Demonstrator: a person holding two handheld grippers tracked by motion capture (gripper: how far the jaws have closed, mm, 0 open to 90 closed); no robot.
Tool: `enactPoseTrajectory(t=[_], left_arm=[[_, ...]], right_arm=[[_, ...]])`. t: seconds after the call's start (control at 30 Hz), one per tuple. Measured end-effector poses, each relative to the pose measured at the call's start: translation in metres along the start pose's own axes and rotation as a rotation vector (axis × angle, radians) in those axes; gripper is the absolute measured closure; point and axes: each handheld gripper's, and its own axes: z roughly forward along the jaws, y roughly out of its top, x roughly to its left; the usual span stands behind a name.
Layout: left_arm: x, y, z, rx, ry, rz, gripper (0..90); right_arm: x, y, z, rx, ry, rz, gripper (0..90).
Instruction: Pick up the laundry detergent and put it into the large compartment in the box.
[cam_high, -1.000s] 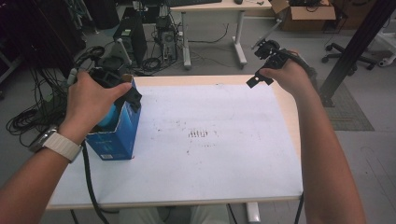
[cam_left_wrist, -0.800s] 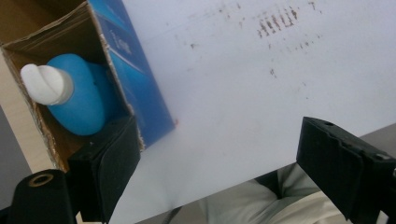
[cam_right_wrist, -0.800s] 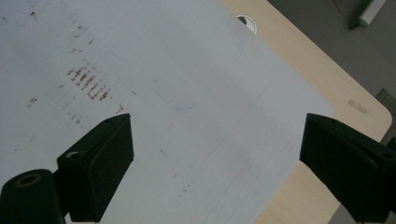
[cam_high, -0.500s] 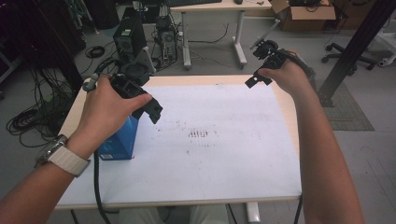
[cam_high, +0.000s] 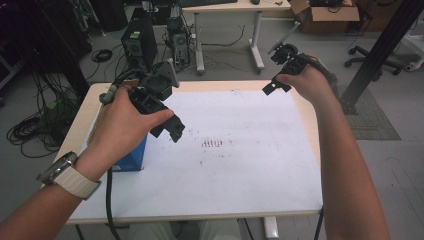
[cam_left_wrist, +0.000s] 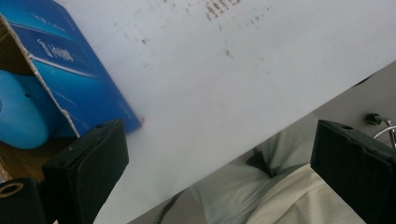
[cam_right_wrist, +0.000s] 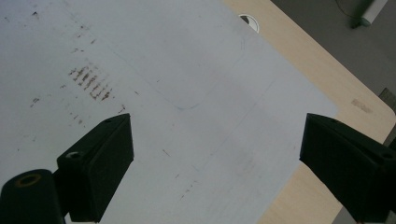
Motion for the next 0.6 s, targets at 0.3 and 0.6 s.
enactPoseTrajectory(t=[0.3, 0.6], left_arm=[[-0.0076, 0.0, 0.0051, -0.007, -0.025, 0.026, 5.0], [-0.0075, 0.0034, 0.007, -0.016, -0.033, 0.035, 5.8]], right_arm=[[0.0002, -0.0009, 0.0015, -0.003, 0.003, -0.001, 9.6], [0.0016, -0.0004, 0.0051, 0.0, 0.009, -0.008, 9.6]])
